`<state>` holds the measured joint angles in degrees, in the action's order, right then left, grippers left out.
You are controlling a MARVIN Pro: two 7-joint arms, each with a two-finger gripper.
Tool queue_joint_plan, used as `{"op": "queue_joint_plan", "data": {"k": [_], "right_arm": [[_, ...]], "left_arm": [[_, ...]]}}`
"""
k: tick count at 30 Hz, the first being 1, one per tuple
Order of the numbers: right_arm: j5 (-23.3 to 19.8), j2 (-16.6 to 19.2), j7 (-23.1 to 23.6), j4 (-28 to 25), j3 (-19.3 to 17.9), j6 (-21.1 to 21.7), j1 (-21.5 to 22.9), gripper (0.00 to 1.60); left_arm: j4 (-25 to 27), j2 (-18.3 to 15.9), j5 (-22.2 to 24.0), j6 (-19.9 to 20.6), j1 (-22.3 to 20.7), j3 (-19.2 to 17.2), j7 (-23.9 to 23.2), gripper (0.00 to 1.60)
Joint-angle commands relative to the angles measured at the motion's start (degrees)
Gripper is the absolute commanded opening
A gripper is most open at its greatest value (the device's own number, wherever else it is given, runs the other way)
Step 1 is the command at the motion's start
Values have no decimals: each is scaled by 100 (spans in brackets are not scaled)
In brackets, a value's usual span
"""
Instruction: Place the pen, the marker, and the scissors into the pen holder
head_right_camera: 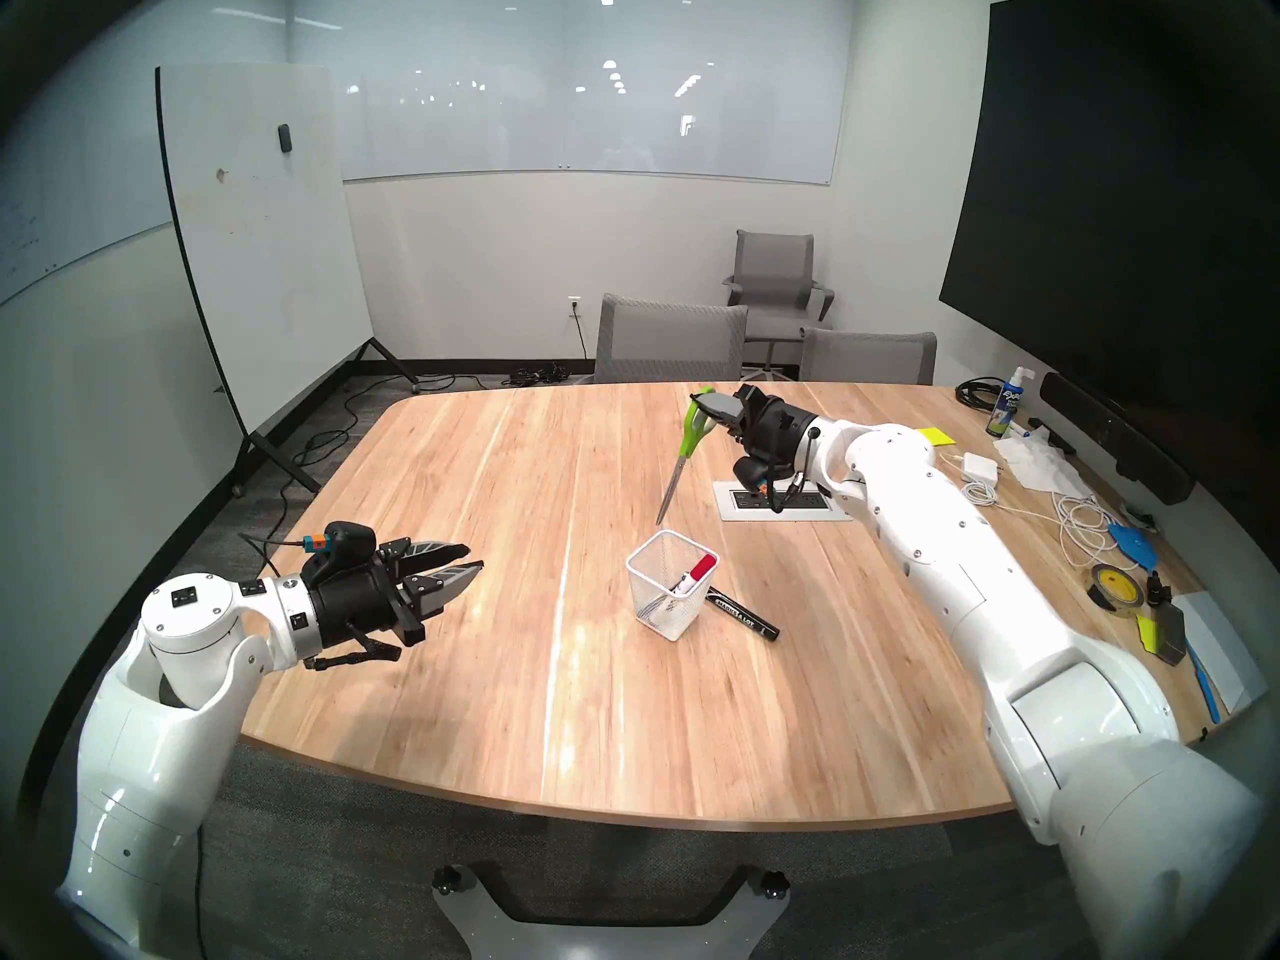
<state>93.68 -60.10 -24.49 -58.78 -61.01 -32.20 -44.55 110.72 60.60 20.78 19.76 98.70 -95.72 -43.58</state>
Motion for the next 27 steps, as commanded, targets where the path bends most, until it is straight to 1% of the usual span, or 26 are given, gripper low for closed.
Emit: {"op": "queue_joint_plan", "data": {"k": [1, 10, 21, 27], "right_arm": [[-146, 132, -33, -377, -165, -35, -41, 0], [-245, 273, -11, -608, -308, -48, -214, 0], [-413, 421, 44, -840, -482, -193, -396, 0], [-468, 538, 76, -1052, -577, -246, -540, 0]], "left_arm": [[110, 33, 30, -13, -33, -31, 15, 93], [111, 48, 17, -7, -33, -39, 4, 93], [111, 62, 5, -3, -35, -46, -7, 93], [110, 68, 0, -2, -36, -49, -13, 93]]}}
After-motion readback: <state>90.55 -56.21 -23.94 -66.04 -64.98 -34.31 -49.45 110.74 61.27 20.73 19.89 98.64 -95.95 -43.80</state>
